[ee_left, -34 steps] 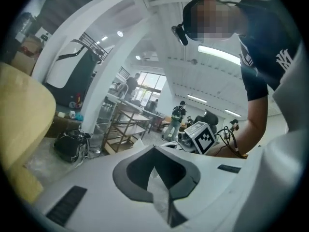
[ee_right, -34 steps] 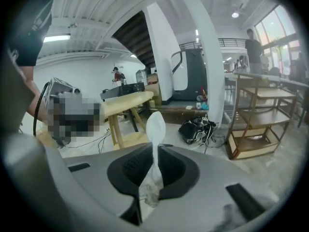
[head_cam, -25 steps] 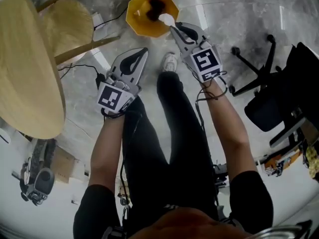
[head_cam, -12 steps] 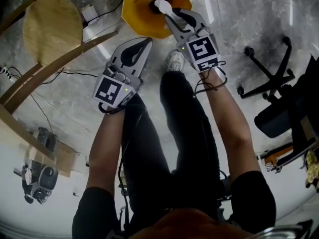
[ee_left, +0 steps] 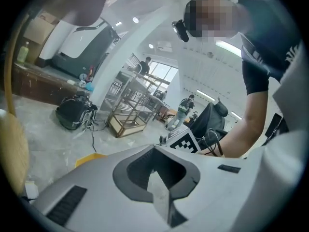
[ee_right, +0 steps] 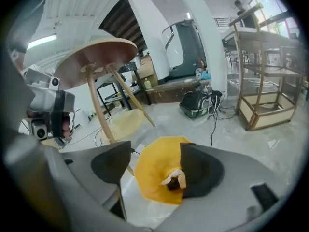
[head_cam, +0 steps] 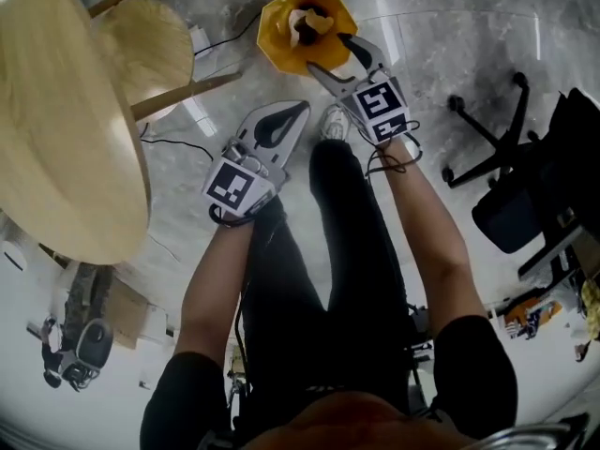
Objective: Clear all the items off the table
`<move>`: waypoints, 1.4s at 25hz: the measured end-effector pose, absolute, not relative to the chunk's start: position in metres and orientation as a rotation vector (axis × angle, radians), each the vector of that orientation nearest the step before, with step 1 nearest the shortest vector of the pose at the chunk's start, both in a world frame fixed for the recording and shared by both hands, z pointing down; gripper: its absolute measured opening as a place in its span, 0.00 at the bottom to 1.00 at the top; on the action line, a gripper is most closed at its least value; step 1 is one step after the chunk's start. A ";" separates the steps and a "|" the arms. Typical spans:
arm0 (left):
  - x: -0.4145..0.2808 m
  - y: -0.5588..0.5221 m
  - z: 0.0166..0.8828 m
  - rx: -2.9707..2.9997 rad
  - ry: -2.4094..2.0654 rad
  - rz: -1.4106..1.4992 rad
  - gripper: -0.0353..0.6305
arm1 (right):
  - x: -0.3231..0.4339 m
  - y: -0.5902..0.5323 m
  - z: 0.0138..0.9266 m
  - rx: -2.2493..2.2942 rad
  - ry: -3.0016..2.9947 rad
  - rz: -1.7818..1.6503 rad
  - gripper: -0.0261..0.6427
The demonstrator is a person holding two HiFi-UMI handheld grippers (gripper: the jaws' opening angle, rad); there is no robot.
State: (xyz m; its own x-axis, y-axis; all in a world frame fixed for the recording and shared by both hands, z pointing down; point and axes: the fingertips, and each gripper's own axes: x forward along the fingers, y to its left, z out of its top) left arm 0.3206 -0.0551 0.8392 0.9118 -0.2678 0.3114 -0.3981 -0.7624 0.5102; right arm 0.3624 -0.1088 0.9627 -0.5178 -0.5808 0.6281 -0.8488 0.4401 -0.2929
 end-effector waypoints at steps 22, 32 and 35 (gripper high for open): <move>-0.001 -0.002 0.307 2.885 -0.549 -0.096 0.07 | 0.023 -0.044 0.307 0.576 -3.085 0.424 0.04; -0.104 0.016 0.287 2.753 -0.661 -0.217 0.07 | -0.056 0.022 0.267 0.073 -3.204 0.360 0.04; -0.099 0.016 0.289 2.688 -0.694 -0.286 0.07 | -0.040 0.017 0.264 0.098 -3.279 0.515 0.04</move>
